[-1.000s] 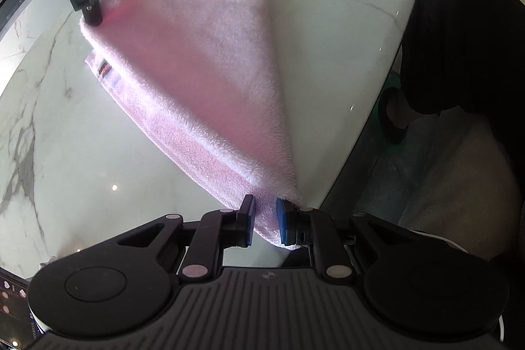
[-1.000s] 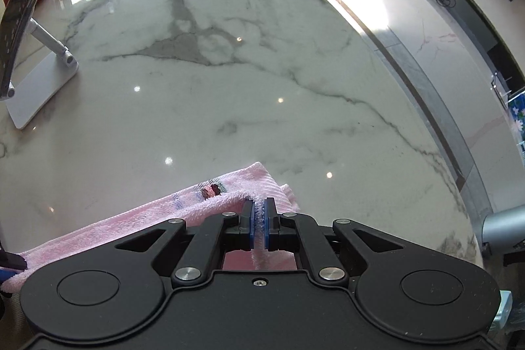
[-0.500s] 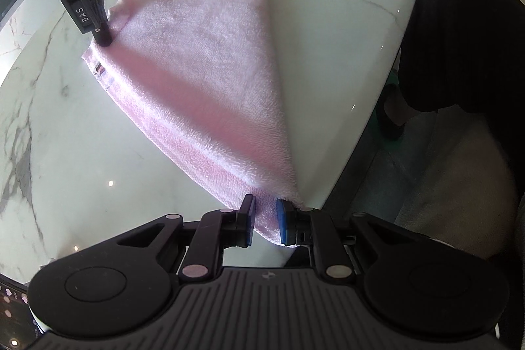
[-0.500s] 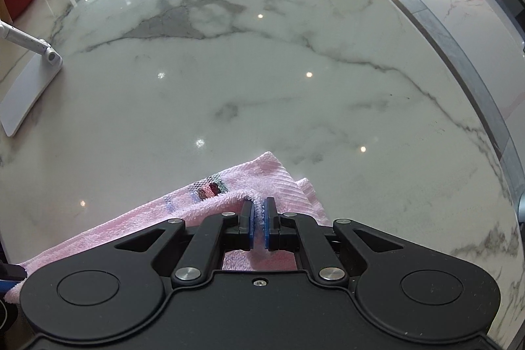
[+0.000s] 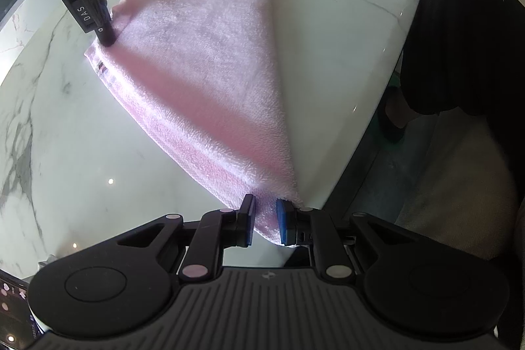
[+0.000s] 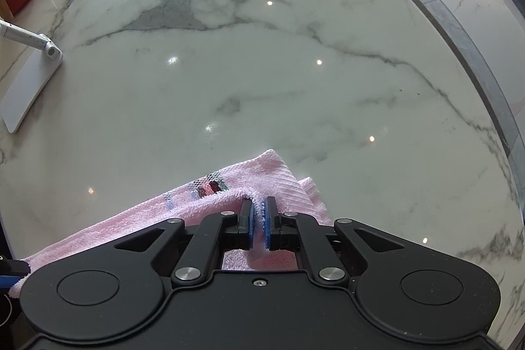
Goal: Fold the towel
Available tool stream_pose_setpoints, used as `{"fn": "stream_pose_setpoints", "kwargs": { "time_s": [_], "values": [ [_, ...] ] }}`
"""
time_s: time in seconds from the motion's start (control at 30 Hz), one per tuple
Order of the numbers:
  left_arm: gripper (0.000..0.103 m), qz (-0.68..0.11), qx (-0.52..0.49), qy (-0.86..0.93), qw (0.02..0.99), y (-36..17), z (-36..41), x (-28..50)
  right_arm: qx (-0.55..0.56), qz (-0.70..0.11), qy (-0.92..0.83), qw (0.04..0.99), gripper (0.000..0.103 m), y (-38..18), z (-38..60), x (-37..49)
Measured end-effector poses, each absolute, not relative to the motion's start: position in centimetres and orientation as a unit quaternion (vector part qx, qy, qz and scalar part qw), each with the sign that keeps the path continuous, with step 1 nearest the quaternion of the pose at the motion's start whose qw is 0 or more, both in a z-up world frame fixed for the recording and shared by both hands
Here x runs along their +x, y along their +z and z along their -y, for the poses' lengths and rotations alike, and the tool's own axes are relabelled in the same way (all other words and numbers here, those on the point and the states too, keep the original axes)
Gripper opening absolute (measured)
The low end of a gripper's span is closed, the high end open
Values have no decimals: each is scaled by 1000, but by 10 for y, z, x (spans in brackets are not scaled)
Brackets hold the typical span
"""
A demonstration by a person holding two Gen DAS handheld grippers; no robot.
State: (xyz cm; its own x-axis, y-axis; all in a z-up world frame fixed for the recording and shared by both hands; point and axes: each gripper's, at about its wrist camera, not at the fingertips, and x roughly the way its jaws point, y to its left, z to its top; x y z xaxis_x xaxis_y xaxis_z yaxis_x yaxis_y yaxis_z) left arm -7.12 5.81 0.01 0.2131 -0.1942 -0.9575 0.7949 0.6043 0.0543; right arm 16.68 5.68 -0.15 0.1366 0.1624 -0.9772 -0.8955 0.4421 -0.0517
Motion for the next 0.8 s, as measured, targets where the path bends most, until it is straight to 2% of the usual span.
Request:
{"fn": "stream_pose_setpoints", "kwargs": {
  "time_s": [0.47,0.8],
  "values": [
    [13,-524,285,-339,727,0,-59,-73,-370,-520,407,653,5,-3,-63,167],
    [13,-523,291,-325,732,1,-52,-74,-330,-530,391,677,5,-3,-56,169]
  ]
}}
